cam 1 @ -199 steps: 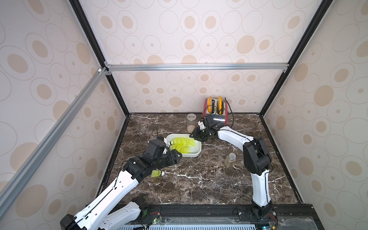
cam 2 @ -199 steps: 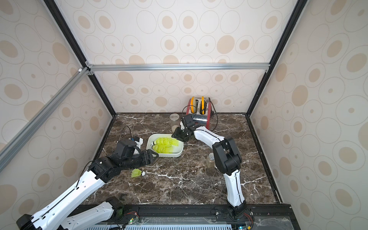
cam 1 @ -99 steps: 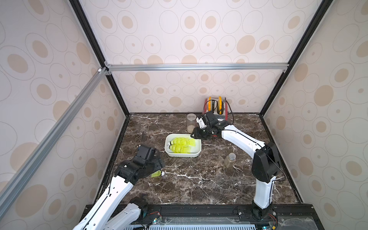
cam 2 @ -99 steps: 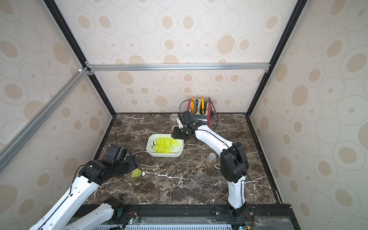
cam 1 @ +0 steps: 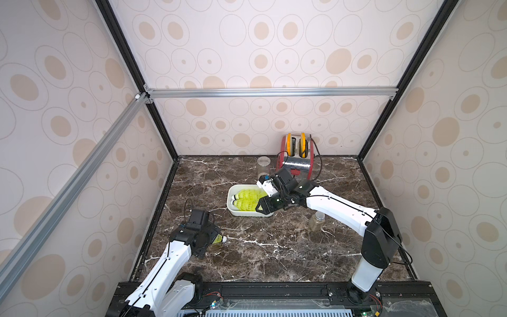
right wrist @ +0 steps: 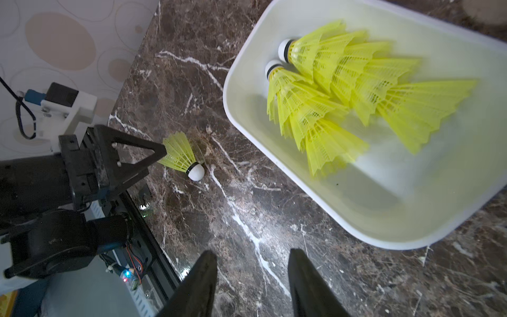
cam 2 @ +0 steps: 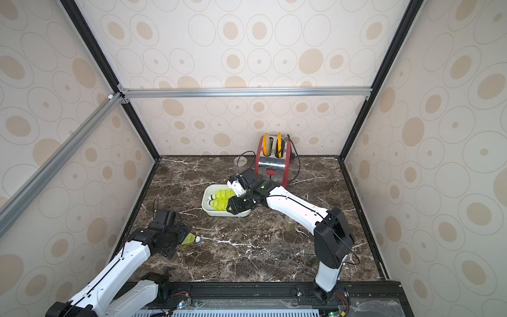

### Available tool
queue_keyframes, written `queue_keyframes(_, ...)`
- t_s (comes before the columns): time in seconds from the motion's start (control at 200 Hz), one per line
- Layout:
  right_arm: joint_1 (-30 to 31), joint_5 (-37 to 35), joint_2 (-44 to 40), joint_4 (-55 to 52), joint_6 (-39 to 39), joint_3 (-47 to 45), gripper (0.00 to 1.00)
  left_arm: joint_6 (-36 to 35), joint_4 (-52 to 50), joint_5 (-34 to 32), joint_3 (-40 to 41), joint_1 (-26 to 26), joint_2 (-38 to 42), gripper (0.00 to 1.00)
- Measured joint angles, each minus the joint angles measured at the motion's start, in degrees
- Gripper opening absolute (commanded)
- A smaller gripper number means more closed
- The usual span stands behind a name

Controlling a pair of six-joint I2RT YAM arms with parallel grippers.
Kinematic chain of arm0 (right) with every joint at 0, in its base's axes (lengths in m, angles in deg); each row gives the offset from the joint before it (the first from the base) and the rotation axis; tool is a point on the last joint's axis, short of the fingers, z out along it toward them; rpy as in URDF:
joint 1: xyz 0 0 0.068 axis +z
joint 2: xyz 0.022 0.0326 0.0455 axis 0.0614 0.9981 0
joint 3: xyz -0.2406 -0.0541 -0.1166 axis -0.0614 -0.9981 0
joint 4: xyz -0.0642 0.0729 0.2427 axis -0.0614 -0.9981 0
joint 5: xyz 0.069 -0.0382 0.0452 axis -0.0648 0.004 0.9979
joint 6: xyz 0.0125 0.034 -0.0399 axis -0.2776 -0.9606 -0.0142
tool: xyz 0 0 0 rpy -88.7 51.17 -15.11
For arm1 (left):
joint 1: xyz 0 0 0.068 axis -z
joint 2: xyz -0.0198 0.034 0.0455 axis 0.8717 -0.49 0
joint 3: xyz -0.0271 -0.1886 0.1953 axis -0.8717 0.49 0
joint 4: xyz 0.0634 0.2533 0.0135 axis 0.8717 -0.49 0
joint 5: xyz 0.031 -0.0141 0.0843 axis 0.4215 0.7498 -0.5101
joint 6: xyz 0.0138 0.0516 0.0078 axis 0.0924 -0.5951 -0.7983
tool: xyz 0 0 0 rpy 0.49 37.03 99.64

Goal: Put the shuttlecocks into the storage box
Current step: Pick up the shuttlecock at the center of the board.

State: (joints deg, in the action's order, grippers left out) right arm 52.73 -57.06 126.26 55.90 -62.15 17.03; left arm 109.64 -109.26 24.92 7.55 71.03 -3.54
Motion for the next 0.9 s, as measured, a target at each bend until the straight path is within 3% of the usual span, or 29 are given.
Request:
queue_keyframes(0.185,-0.02,1.55,-0.15,-0.17,1.38,-0.42,0.48,5.97,8.94,-0.96,2.25,-0.35,-0.26,0.93)
queue_keyframes(0.381,-0.02,2.1,-0.17,-0.26,2.38,-0.37,0.48,5.25,15.58,1.62,2.43,-1.95,-9.18,0.91)
queue_keyframes(0.666,-0.04,2.05,-0.17,-0.87,3.28,-0.2,0.48,-9.7,15.08,7.56,-13.03,-1.9,-25.7,0.87)
queue_keyframes(0.901,-0.04,1.68,-0.15,-1.62,4.15,0.92,0.48,-19.17,16.52,13.44,-18.45,1.09,-30.84,0.87)
